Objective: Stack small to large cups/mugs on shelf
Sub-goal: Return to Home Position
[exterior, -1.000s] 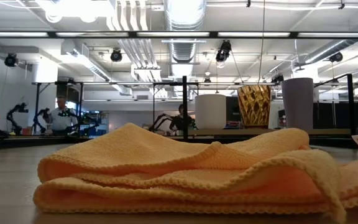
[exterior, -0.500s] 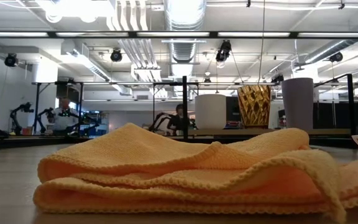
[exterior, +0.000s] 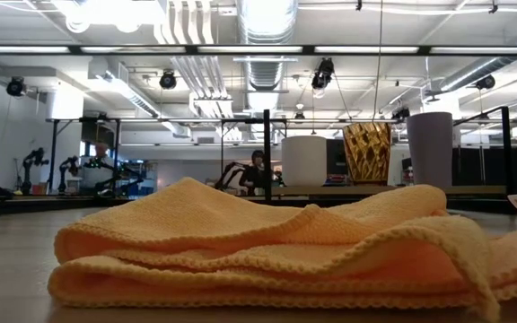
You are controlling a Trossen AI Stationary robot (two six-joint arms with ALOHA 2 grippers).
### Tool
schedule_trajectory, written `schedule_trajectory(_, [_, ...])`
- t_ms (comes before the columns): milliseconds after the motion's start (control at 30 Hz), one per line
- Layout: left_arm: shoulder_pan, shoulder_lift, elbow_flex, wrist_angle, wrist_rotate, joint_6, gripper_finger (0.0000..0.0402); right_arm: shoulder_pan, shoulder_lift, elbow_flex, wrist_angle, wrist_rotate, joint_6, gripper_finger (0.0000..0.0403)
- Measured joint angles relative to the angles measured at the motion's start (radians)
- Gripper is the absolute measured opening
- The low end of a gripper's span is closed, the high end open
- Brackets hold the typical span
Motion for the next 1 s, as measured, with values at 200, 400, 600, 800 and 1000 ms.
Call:
schedule_trajectory(200, [0.000,0.007,0.000,0.025,0.000,-0.002,0.0000,-0.067,0.059,0.066,-0.096,0.001,0.059,0.0008])
schedule_trajectory(400, [0.000,0.012,0.002,0.044,-0.001,-0.002,0.0000,-0.142,0.153,0.151,-0.245,-0.003,0.080,0.0008])
schedule_trajectory(600, [0.000,0.018,0.003,0.039,-0.001,-0.002,0.0000,-0.247,0.198,0.197,-0.225,-0.192,0.051,0.0008])
schedule_trajectory(800, [0.000,0.019,0.003,0.038,-0.001,-0.002,0.0000,-0.335,0.202,0.169,-0.181,-0.290,0.088,0.0008])
schedule_trajectory(1000, [0.000,0.005,0.002,0.003,-0.006,-0.002,0.0000,-0.315,0.134,0.057,-0.168,-0.337,0.141,0.0008])
